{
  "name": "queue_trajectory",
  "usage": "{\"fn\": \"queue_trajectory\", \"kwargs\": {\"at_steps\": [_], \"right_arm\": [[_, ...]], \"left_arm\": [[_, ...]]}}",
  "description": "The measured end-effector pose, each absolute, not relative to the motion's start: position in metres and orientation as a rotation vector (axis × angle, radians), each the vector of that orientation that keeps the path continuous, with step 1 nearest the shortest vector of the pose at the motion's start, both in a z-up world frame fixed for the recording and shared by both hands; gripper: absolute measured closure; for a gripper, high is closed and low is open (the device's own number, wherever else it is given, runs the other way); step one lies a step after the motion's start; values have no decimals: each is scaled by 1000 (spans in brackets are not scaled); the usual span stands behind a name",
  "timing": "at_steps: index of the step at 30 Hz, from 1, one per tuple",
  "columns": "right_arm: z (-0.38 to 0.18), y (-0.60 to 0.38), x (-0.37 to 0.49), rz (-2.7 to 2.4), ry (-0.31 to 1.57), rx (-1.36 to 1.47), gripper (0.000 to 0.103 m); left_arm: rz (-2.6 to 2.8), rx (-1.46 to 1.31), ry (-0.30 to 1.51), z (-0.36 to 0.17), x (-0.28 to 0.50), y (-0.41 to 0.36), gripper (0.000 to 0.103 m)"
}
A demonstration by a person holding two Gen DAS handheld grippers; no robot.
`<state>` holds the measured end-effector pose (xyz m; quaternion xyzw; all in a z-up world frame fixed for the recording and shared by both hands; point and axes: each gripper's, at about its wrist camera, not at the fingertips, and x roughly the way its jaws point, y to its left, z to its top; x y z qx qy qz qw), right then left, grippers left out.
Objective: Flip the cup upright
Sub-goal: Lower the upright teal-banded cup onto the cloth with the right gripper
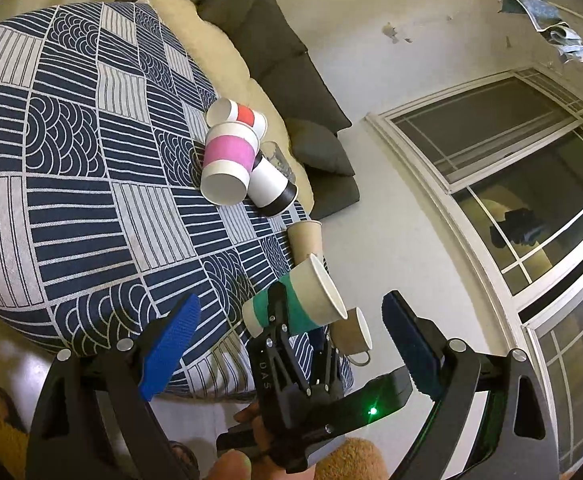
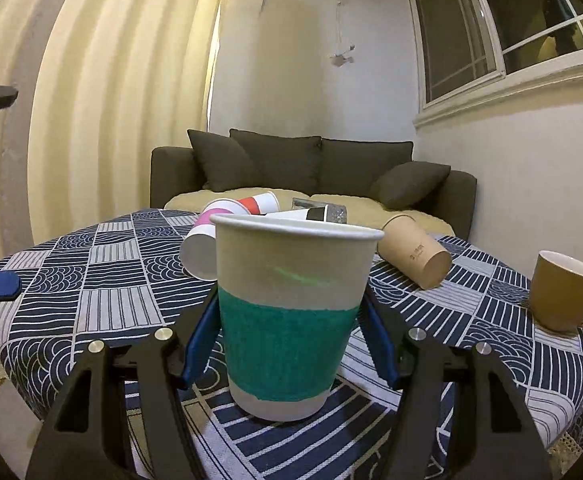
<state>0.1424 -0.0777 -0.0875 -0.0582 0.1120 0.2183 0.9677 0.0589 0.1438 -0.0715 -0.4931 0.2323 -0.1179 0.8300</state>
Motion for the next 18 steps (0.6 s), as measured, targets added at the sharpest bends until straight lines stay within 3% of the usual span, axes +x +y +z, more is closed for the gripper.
{"fn": "queue_trajectory", "kwargs": {"at_steps": [8, 18], "right_arm": [[-90, -77, 142, 462, 261, -120, 38], [-91, -79, 143, 456, 299, -92, 26]], "left_arm": [[-244, -1035, 507, -74, 64, 141, 13], [-229, -1024, 507, -74, 62, 142, 13]]}}
